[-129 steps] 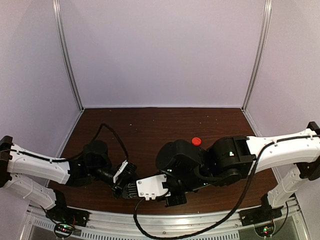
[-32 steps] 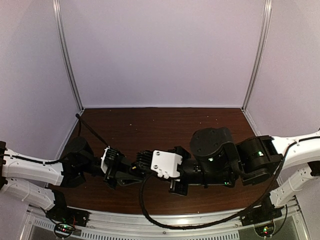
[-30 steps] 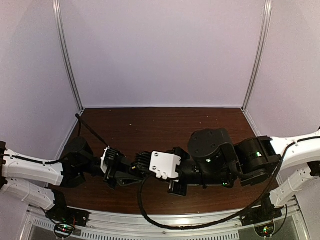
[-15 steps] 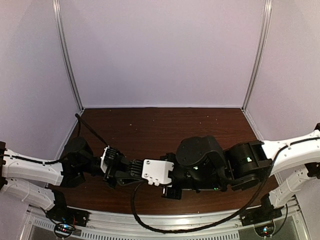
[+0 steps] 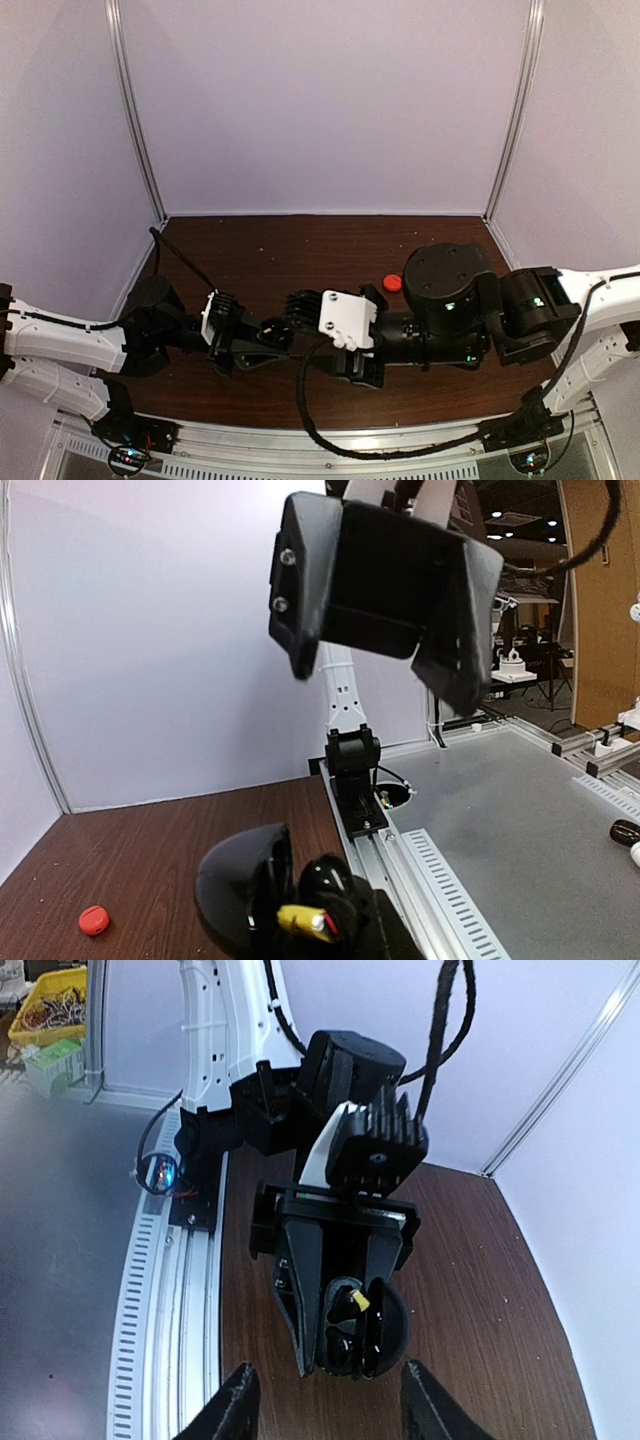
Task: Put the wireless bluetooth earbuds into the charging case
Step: Adjust the right earbud in the right side groove of the charging case, then close the charging case with the earbuds.
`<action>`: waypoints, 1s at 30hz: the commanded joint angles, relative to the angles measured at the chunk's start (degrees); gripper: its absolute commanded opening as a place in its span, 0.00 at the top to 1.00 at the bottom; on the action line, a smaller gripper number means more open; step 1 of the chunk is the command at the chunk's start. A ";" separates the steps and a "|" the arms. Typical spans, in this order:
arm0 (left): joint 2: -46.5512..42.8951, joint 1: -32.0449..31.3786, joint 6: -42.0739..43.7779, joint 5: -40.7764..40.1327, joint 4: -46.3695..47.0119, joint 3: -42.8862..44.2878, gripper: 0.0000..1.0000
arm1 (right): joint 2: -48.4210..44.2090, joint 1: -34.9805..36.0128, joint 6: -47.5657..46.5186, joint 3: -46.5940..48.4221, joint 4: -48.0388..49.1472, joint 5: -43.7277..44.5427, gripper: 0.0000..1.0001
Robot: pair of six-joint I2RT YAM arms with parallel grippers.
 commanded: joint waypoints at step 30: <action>-0.97 0.12 -0.42 -4.68 1.86 0.50 0.86 | 4.56 -7.33 1.48 3.16 -0.73 -26.15 0.36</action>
